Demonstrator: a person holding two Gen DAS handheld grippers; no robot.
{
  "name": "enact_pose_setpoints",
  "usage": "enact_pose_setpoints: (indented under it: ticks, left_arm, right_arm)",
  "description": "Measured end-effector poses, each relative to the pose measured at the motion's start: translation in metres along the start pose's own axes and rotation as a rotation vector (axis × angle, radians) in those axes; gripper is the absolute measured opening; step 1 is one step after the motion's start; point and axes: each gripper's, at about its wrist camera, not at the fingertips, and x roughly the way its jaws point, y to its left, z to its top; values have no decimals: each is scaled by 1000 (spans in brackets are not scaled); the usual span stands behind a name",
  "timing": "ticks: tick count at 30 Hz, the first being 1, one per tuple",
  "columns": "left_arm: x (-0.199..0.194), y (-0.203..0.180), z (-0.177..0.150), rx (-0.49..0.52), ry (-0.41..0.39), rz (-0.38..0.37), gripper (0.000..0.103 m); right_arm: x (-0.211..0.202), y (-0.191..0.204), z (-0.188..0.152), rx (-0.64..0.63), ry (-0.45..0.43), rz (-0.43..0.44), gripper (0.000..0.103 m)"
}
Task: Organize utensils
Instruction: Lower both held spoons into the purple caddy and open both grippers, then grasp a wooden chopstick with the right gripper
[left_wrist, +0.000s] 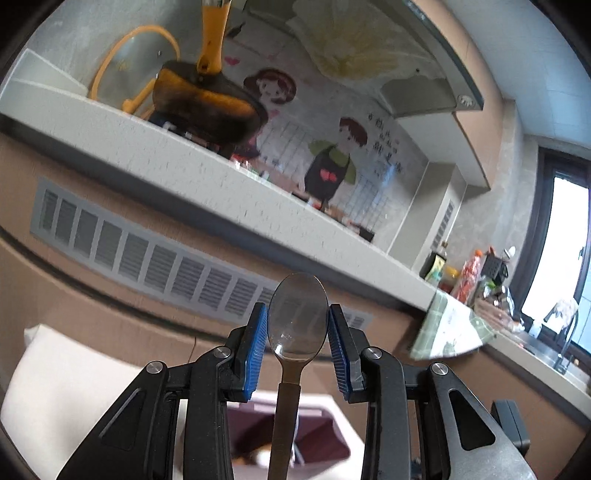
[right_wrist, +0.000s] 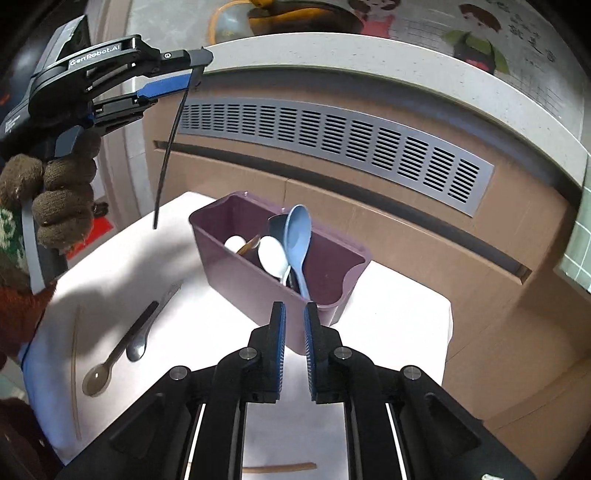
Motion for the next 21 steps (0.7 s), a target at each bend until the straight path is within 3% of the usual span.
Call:
enact_pose_setpoints:
  ticks: [3, 5, 7, 10, 14, 17, 21]
  left_arm:
    - [5, 1, 4, -7, -76, -22, 34]
    - [15, 4, 1, 4, -82, -9, 36]
    - [31, 16, -9, -9, 13, 17, 48]
    - [32, 35, -18, -83, 89, 43, 49]
    - [0, 42, -16, -89, 83, 124, 49]
    - [-38, 37, -26, 6, 167, 227, 49]
    - [-94, 42, -55, 11, 300, 265, 49]
  right_arm:
    - [0, 0, 0, 28, -9, 16, 10]
    - [1, 0, -5, 46, -3, 20, 11]
    - [1, 0, -10, 67, 2, 16, 11]
    - [-4, 0, -21, 96, 10, -13, 11]
    - [-9, 10, -37, 100, 52, -37, 11]
    - [-12, 31, -54, 76, 94, -12, 11]
    - [-9, 86, -76, -44, 173, 90, 11]
